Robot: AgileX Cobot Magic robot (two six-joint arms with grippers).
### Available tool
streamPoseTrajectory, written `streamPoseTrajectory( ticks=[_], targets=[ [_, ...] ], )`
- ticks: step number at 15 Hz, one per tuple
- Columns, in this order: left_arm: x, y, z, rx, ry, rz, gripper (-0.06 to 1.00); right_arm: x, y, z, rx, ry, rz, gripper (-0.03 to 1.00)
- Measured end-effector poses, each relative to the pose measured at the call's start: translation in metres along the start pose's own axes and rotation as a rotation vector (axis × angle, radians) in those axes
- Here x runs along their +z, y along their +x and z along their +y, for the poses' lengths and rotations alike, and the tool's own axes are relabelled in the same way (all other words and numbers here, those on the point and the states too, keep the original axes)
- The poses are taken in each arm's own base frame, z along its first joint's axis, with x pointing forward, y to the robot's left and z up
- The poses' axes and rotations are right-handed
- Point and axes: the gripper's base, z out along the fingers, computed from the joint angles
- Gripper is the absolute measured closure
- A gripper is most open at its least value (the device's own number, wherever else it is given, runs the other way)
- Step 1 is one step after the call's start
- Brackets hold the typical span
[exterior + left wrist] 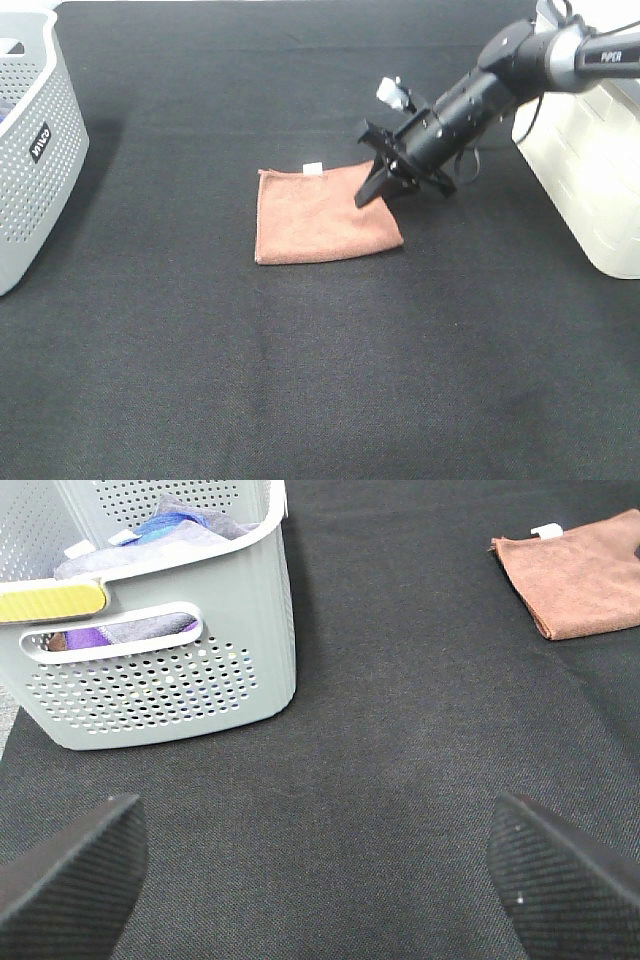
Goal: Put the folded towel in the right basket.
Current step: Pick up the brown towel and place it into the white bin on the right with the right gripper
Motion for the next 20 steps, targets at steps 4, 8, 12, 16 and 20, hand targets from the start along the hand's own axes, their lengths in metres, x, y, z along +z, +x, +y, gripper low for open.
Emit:
streamPoseTrajectory(
  ticks=[4,8,12,16,20],
  targets=[
    [0.0,0.0,0.0,0.0,0.0,0.0,0.07,-0.055,-0.018,0.044,-0.133,0.023,-0.108,0.96],
    [0.0,0.0,0.0,0.0,0.0,0.0,0.07,-0.138,-0.02,0.097,-0.254,0.173,-0.256,0.96],
    [0.0,0.0,0.0,0.0,0.0,0.0,0.07,-0.204,-0.007,0.13,-0.29,0.357,-0.365,0.96],
    [0.0,0.0,0.0,0.0,0.0,0.0,0.07,-0.277,0.017,0.139,-0.262,0.531,-0.479,0.96],
    [0.0,0.0,0.0,0.0,0.0,0.0,0.07,-0.344,0.029,0.086,-0.085,0.536,-0.602,0.96]
  ],
)
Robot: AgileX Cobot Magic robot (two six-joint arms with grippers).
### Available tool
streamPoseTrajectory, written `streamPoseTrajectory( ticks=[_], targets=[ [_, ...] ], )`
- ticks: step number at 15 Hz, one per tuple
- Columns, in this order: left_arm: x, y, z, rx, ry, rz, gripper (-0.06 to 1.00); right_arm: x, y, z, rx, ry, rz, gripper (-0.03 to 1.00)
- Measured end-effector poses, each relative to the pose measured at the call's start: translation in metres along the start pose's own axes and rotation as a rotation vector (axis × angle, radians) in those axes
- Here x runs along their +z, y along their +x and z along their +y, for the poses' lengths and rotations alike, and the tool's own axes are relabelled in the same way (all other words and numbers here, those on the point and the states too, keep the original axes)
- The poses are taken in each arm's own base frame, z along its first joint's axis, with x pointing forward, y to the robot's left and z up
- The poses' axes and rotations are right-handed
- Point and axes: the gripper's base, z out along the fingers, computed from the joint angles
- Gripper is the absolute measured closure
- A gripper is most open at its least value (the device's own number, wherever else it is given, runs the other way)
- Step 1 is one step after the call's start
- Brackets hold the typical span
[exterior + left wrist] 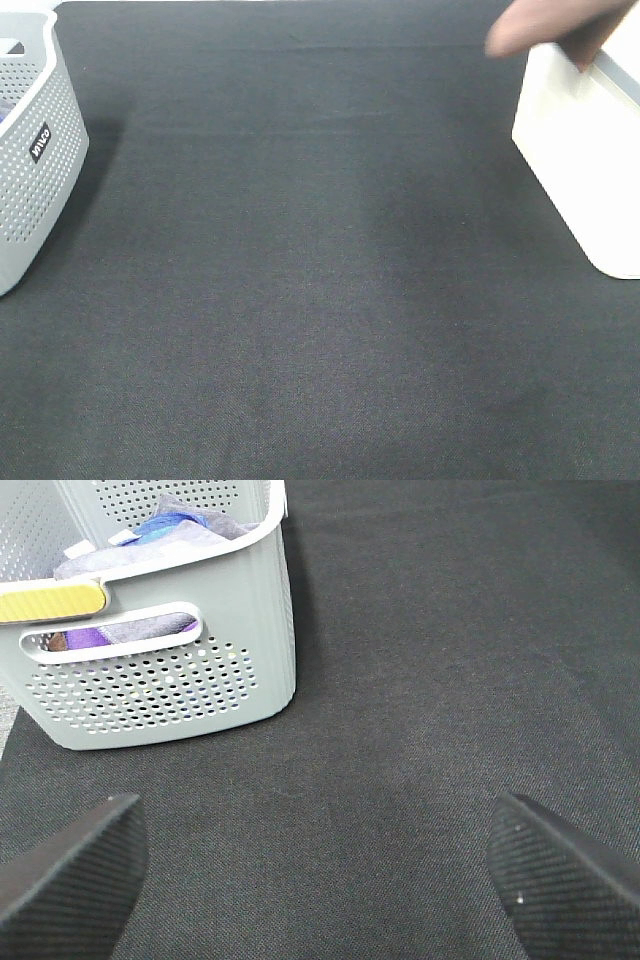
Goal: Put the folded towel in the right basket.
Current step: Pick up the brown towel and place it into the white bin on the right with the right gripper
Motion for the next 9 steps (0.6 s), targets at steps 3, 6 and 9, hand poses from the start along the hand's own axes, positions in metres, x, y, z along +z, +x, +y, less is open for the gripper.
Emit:
streamPoseTrajectory(
  ticks=[3,6,9],
  targets=[
    [0.0,0.0,0.0,0.0,0.0,0.0,0.07,-0.017,0.0,-0.058,0.113,0.065,-0.036,0.96],
    [0.0,0.0,0.0,0.0,0.0,0.0,0.07,-0.025,0.003,-0.082,0.148,0.107,-0.044,0.96],
    [0.0,0.0,0.0,0.0,0.0,0.0,0.07,-0.009,0.006,-0.09,0.151,0.103,-0.011,0.96]
  ],
)
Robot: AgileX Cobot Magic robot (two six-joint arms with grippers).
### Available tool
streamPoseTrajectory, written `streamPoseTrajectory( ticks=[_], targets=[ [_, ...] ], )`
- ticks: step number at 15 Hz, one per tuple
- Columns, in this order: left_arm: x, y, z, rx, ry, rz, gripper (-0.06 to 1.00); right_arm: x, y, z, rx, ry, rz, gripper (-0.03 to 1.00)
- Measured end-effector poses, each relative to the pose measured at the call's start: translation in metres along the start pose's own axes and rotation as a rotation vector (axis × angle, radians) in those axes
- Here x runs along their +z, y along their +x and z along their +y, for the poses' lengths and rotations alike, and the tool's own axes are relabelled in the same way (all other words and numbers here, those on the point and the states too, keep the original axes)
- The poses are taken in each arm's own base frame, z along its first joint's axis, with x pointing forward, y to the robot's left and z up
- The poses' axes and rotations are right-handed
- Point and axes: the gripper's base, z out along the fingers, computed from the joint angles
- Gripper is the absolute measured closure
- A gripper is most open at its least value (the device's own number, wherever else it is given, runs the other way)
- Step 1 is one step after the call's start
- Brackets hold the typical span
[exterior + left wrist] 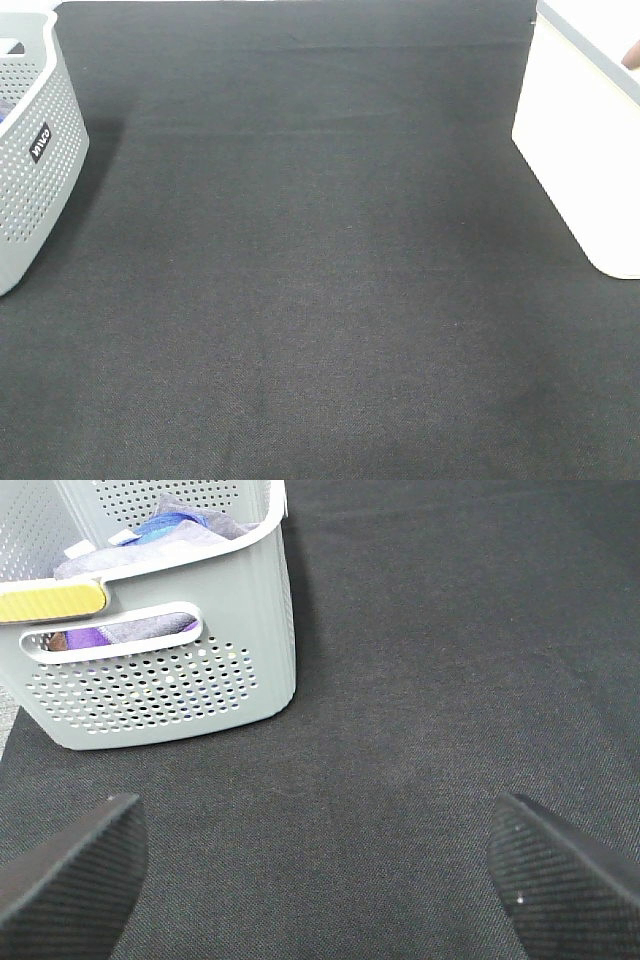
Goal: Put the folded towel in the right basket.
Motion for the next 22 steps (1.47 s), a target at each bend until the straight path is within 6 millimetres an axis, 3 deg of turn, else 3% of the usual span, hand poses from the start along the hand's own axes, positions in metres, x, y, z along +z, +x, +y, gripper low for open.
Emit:
streamPoseTrajectory(
  ticks=[2,4,5,7,9,11,12,13,14,16,18,22],
  targets=[
    [0.0,0.0,0.0,0.0,0.0,0.0,0.07,0.023,0.004,-0.007,0.014,-0.001,0.046,0.88],
    [0.0,0.0,0.0,0.0,0.0,0.0,0.07,0.046,0.008,-0.013,0.027,-0.002,0.09,0.64],
    [0.0,0.0,0.0,0.0,0.0,0.0,0.07,0.052,0.01,-0.015,0.031,-0.003,0.103,0.43],
    [0.0,0.0,0.0,0.0,0.0,0.0,0.07,0.053,0.01,-0.015,0.034,-0.007,0.105,0.29],
    [0.0,0.0,0.0,0.0,0.0,0.0,0.07,0.051,0.009,-0.006,0.023,-0.023,0.098,0.27],
    [0.0,0.0,0.0,0.0,0.0,0.0,0.07,0.043,0.008,0.02,-0.032,-0.04,0.085,0.26],
    [0.0,0.0,0.0,0.0,0.0,0.0,0.07,0.035,0.008,0.048,-0.088,-0.07,0.073,0.26],
    [0.0,0.0,0.0,0.0,0.0,0.0,0.07,0.032,0.009,0.059,-0.108,-0.079,0.069,0.26],
    [0.0,0.0,0.0,0.0,0.0,0.0,0.07,0.024,0.011,0.085,-0.156,-0.09,0.059,0.26],
    [0.0,0.0,0.0,0.0,0.0,0.0,0.07,0.01,0.016,0.11,-0.196,-0.097,0.047,0.26],
    [0.0,0.0,0.0,0.0,0.0,0.0,0.07,-0.007,0.028,0.122,-0.219,-0.104,0.059,0.26],
    [0.0,0.0,0.0,0.0,0.0,0.0,0.07,-0.039,0.077,0.112,-0.211,-0.065,0.158,0.26]
  ],
)
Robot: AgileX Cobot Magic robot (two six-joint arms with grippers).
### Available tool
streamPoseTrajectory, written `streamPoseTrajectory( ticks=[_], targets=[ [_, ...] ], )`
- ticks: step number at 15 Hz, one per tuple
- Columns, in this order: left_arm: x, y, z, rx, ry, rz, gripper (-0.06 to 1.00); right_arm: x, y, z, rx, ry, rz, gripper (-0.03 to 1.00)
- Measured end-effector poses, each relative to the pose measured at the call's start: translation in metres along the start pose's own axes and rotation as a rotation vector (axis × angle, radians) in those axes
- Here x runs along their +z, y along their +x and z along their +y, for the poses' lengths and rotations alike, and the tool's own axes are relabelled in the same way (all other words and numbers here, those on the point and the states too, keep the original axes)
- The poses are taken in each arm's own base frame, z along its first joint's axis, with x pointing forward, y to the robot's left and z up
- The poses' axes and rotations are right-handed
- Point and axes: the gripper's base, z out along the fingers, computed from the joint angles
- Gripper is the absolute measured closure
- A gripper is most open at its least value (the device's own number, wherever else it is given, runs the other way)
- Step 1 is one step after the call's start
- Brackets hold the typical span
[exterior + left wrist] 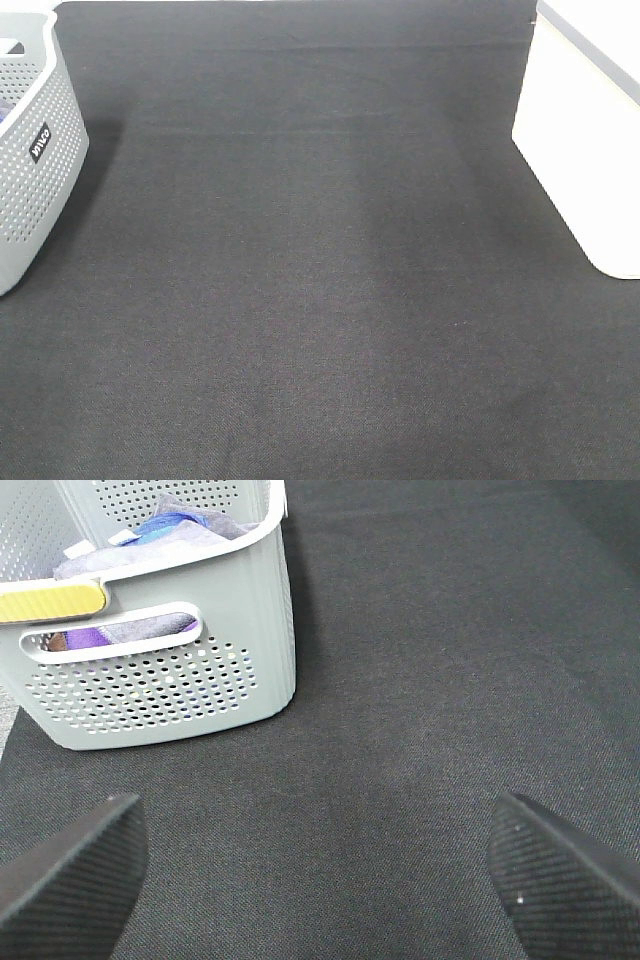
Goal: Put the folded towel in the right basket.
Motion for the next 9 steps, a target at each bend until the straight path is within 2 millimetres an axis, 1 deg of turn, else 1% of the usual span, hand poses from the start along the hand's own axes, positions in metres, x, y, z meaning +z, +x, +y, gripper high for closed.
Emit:
streamPoseTrajectory(
  ticks=[2,3,4,7,9],
  targets=[
    [0.0,0.0,0.0,0.0,0.0,0.0,0.07,-0.008,0.038,-0.001,0.0,0.024,0.067,0.26],
    [0.0,0.0,0.0,0.0,0.0,0.0,0.07,-0.008,0.038,-0.001,0.0,0.024,0.067,0.26],
    [0.0,0.0,0.0,0.0,0.0,0.0,0.07,-0.014,0.072,-0.002,-0.003,0.048,0.119,0.26],
    [0.0,0.0,0.0,0.0,0.0,0.0,0.07,-0.021,0.14,-0.003,-0.007,0.076,0.205,0.26],
    [0.0,0.0,0.0,0.0,0.0,0.0,0.07,-0.028,0.182,-0.003,-0.008,0.081,0.226,0.26]
  ],
)
